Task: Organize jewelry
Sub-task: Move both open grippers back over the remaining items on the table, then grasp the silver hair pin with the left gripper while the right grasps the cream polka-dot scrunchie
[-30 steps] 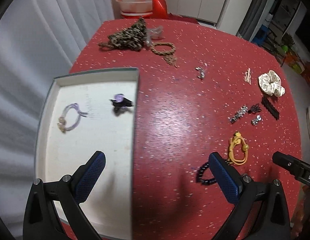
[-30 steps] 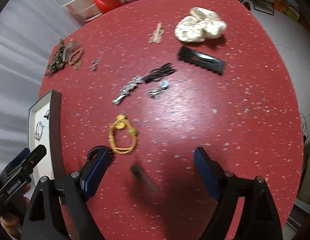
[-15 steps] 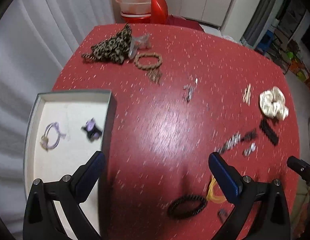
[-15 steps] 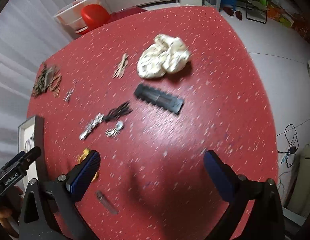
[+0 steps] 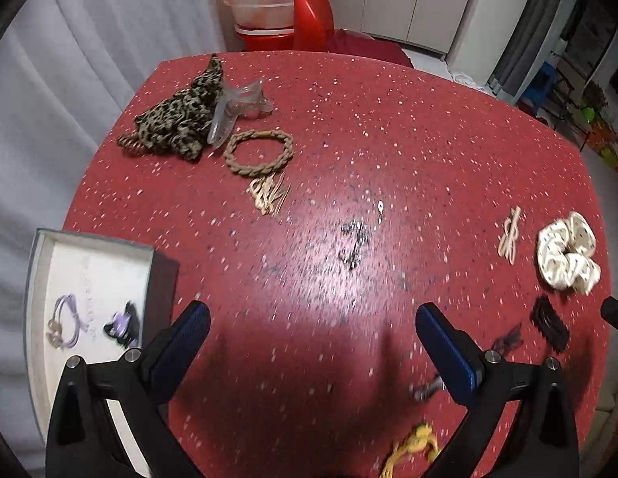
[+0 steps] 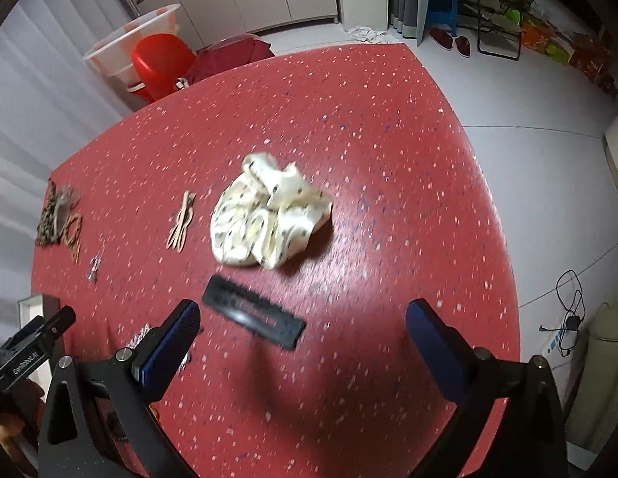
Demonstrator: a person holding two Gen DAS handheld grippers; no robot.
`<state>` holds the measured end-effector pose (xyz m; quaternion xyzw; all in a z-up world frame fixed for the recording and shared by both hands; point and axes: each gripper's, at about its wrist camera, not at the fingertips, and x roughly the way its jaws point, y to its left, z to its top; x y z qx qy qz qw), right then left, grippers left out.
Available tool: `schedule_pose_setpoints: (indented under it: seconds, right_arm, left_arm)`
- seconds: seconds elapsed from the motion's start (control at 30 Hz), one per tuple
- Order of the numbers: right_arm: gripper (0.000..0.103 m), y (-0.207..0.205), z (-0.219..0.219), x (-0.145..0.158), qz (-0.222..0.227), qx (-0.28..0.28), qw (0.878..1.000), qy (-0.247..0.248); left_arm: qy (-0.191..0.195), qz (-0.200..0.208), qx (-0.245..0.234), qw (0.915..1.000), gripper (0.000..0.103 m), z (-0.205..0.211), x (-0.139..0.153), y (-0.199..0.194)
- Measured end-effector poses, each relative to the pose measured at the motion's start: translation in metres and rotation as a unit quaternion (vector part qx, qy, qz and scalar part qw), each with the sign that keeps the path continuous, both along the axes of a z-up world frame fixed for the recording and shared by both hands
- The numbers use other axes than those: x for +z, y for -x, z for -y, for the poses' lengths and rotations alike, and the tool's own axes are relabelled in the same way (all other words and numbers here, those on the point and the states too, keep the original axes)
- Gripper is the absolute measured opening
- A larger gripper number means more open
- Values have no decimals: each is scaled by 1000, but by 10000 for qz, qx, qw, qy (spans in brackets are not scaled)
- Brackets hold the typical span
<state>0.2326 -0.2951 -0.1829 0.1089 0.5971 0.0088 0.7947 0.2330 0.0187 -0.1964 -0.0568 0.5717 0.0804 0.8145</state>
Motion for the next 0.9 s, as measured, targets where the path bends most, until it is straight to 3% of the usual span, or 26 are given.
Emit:
schedule_pose_setpoints:
  seconds: [0.37, 0.43, 0.53, 0.77, 0.9]
  right_arm:
    - [103, -46, -18, -23, 87, 281, 9996, 44]
    - [103, -52, -21, -27, 86, 284, 9995, 61]
    - [103, -57, -22, -35, 40, 300, 9995, 128]
    - [103, -65, -25, -49, -20, 364, 9988, 314]
    - [97, -63, -30, -51, 20, 416, 9982, 438]
  left_arm:
    - [-160, 149, -149, 9997, 103, 12, -23, -30]
    - [-219, 110, -180, 9995, 95, 15, -28, -34]
    - [-214, 79, -221, 9995, 94, 19, -33, -39]
    - [-212, 204, -372, 9989, 78, 35, -32, -39]
    - [-189, 274, -526, 9981, 55, 44, -29, -42]
